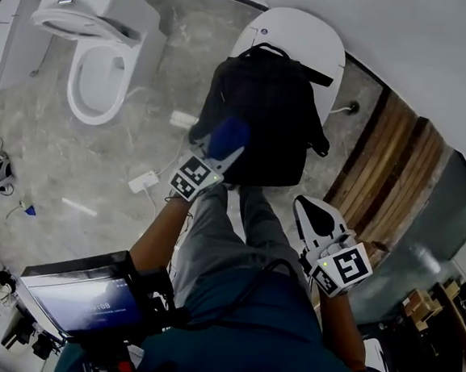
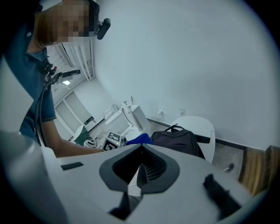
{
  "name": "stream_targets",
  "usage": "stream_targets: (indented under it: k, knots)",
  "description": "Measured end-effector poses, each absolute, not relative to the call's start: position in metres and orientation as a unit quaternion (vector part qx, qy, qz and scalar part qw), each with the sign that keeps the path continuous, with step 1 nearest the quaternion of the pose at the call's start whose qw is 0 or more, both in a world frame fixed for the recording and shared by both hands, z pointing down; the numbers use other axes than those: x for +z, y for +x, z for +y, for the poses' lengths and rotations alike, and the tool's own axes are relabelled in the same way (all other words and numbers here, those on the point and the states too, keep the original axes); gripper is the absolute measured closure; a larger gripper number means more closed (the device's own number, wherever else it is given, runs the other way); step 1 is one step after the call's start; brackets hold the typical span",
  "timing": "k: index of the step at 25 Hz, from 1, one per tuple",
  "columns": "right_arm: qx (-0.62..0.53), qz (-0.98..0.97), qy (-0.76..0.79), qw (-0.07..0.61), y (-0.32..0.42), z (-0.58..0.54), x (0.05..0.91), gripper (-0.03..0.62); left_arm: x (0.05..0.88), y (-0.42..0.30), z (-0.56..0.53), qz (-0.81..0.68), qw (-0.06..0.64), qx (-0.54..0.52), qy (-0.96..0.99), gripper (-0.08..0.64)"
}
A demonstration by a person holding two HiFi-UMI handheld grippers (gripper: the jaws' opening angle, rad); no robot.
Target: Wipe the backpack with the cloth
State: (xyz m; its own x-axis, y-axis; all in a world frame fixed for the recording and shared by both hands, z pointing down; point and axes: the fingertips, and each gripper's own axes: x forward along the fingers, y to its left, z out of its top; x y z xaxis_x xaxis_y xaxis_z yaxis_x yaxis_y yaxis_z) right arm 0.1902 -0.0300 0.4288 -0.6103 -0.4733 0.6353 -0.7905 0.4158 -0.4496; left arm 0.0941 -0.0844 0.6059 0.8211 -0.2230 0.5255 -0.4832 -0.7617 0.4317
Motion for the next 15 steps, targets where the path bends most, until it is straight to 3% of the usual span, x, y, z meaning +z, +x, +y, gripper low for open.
stream_targets:
  k: [5, 7, 12, 14, 15]
  knots:
    - [0.367, -0.818, 0.386, 0.22, 0.181, -0.033, 0.426, 0.592, 0.622, 0.143, -0.057, -0.143, 0.381, 0.233, 0.883, 0.506]
    - [0.361, -0.82, 0.383, 0.224, 0.179, -0.032, 0.426, 0.592, 0.619, 0.151, -0.051, -0.1, 0.401, 0.237, 0.879, 0.423]
    - [0.368, -0.814, 0.382, 0.236, 0.174, -0.023, 0.437, 0.592, 0.568, 0.156, -0.046, -0.029, 0.377, 0.189, 0.906, 0.187]
    - [0.371, -0.813, 0.38, 0.237, 0.172, -0.021, 0.44, 0.592, 0.559, 0.155, -0.039, -0.002, 0.338, 0.206, 0.918, 0.081]
    - [0.372, -0.813, 0.381, 0.237, 0.171, -0.021, 0.441, 0.592, 0.566, 0.155, -0.036, 0.008, 0.289, 0.249, 0.925, 0.067]
